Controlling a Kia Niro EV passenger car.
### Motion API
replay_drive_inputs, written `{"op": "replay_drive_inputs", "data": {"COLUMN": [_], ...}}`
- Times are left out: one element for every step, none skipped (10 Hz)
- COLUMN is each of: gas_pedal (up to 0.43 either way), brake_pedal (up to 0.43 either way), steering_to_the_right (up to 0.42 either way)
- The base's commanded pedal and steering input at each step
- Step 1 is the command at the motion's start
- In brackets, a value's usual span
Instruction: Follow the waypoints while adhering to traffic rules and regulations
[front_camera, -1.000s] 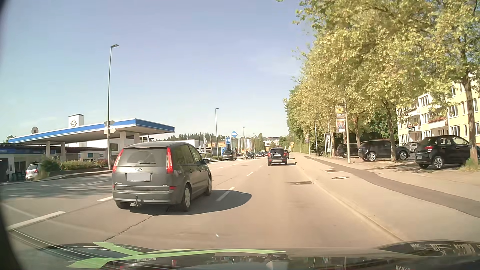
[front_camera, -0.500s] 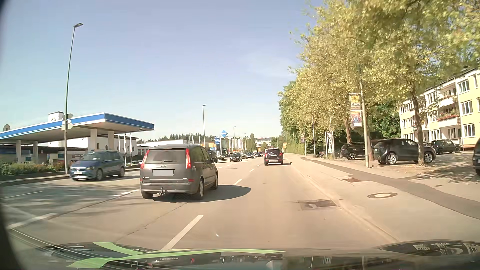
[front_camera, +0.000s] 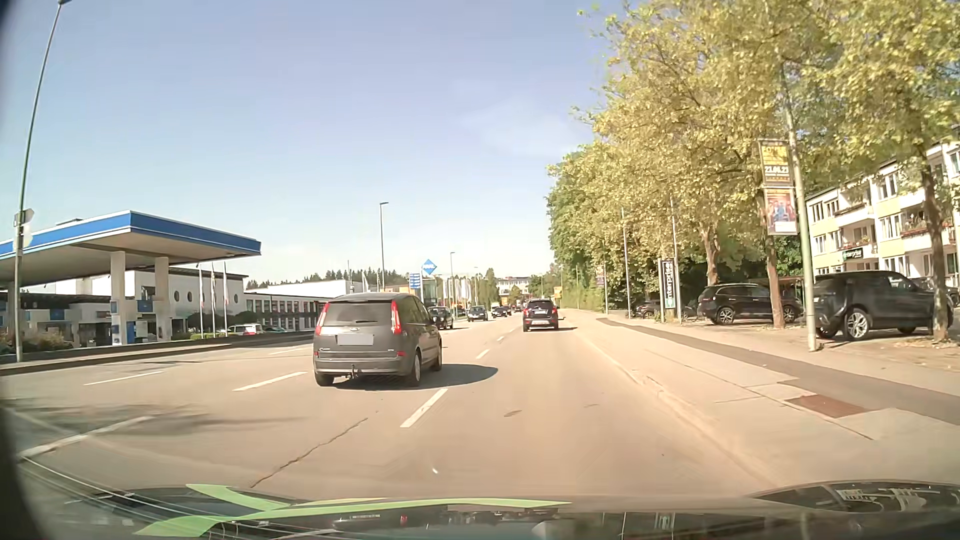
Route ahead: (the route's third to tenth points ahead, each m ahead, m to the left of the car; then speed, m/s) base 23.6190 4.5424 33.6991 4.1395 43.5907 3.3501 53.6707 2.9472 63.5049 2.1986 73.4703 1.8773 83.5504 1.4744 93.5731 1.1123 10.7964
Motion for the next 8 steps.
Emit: {"op": "replay_drive_inputs", "data": {"gas_pedal": [0.118, 0.13, 0.13, 0.13, 0.13, 0.13, 0.13, 0.13], "brake_pedal": [0.0, 0.0, 0.0, 0.0, 0.0, 0.0, 0.0, 0.0], "steering_to_the_right": [0.011, 0.011, 0.01, 0.01, 0.008, 0.008, 0.008, 0.008]}}
